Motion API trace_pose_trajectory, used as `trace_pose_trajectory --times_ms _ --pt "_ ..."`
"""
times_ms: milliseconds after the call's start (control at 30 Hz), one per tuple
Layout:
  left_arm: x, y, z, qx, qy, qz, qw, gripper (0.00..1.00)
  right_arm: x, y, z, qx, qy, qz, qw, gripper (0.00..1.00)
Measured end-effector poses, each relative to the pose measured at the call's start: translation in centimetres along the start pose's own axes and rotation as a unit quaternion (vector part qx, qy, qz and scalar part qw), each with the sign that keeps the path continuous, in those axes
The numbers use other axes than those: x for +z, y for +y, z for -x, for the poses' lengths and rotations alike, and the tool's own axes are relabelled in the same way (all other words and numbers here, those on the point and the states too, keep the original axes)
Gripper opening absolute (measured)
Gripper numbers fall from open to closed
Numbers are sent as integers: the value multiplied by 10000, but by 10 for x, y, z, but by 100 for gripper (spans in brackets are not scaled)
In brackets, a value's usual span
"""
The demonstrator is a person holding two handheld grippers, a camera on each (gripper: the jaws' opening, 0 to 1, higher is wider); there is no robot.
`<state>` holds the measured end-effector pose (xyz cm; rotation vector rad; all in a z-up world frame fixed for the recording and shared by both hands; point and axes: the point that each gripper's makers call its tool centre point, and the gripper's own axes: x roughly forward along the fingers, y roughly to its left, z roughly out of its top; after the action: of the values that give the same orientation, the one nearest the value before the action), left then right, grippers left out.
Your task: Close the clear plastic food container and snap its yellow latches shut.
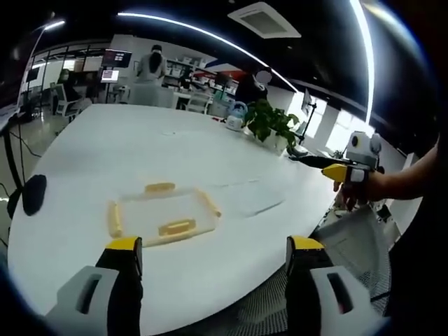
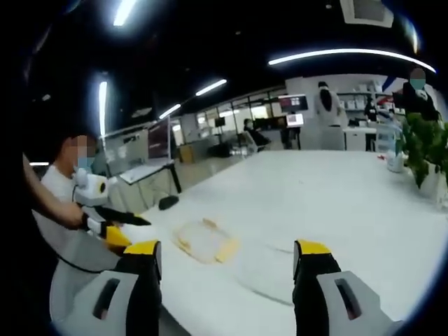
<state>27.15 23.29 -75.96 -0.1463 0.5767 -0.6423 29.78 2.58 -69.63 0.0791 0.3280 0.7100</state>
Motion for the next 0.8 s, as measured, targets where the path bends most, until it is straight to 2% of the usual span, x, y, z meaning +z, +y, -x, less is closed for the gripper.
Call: trace_pose_trajectory --times_ms 433,633,800 --pt "2 7 1 -78 9 110 9999 99 3 10 -16 169 16 89 9998 83" --pt "3 9 2 -157 13 167 9997 99 5 12 -18 219 14 73 9997 85" --pt "2 12 2 -174 104 31 9998 99 5 15 -20 258 25 64 9996 88"
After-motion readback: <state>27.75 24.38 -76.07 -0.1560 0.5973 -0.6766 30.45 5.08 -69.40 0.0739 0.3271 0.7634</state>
